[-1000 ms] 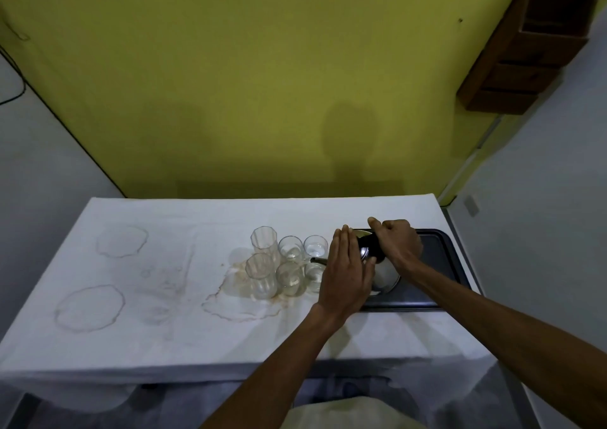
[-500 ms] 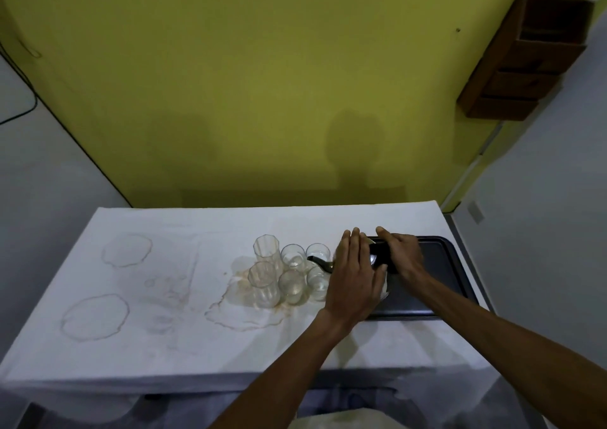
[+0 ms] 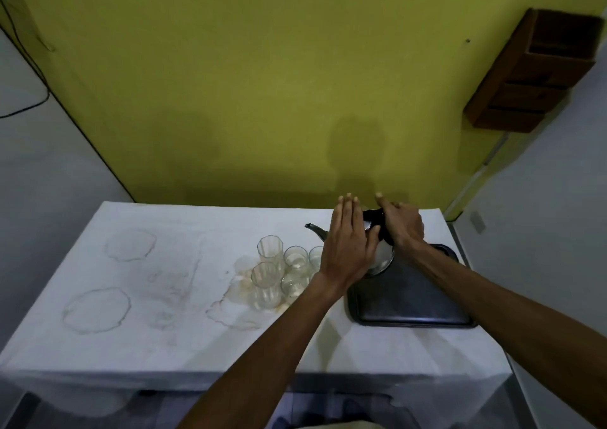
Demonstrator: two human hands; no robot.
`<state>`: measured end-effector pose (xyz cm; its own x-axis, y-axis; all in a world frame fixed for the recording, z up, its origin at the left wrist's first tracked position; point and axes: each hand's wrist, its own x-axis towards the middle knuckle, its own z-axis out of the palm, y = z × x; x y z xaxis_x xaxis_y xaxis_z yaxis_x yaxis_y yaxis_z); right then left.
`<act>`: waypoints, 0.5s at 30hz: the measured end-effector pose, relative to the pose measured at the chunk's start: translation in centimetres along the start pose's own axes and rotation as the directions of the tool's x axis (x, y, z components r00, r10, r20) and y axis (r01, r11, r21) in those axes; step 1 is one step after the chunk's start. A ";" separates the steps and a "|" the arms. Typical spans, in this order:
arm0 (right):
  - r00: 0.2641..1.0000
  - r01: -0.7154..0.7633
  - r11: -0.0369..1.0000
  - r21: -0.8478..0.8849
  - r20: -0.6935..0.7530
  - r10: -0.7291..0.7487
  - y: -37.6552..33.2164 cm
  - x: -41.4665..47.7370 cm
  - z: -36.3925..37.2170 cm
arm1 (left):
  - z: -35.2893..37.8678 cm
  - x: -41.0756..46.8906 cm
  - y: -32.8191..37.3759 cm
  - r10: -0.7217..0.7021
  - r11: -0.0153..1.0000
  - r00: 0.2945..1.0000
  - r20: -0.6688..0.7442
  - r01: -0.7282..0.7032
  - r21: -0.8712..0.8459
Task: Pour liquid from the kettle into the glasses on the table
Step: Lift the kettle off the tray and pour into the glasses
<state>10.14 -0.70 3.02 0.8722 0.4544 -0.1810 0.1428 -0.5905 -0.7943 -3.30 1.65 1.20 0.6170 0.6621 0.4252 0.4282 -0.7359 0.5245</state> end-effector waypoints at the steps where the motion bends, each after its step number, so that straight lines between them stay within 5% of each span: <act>1: 1.000 -0.004 1.000 -0.028 -0.006 0.004 -0.2 0.1 0.0 | 0.1 0.0 -0.1 -0.011 1.000 1.000 0.016 0.012 -0.009; 15: 0.999 -0.021 0.980 -0.196 -0.035 0.015 1.7 0.0 2.4 | 1.5 -1.6 -1.7 -0.170 0.974 0.969 0.177 0.193 -0.120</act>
<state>9.25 -0.10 0.28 0.8899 0.4221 -0.1726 0.2130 -0.7194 -0.6612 -4.05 1.66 -1.50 0.6424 0.7419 0.1922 0.4567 -0.5719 0.6814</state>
